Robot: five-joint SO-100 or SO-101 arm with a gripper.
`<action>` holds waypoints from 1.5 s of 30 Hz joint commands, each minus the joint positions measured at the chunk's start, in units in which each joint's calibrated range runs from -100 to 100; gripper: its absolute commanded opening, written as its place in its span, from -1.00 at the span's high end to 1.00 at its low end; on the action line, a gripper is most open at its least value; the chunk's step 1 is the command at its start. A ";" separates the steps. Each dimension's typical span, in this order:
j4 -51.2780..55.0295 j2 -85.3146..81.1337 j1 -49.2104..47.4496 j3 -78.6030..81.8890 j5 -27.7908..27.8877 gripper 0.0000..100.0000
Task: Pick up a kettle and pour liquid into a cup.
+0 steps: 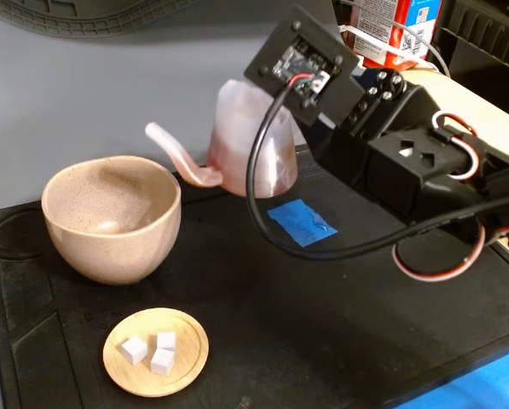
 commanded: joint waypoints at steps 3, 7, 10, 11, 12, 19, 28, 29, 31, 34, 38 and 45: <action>-0.22 -0.99 -0.32 -4.82 1.76 0.99; -0.22 -0.99 -0.40 -5.91 4.60 0.99; -0.14 -0.99 -0.47 -6.18 4.81 0.99; -0.14 -0.99 -0.70 -6.18 6.33 0.99; -0.14 -0.99 -0.85 -6.36 8.01 0.99; -0.22 -1.76 -1.84 -6.45 13.57 0.99; -0.14 -4.83 -3.06 -8.18 18.45 0.99; -0.14 -4.57 -3.06 -9.63 18.45 0.99; 2.89 -4.40 -3.06 -11.63 18.45 0.99; 6.09 -4.14 -3.06 -14.26 18.45 0.99; 6.09 -4.14 -2.60 -14.35 18.40 0.99; 6.09 -4.06 -2.30 -14.08 18.45 0.99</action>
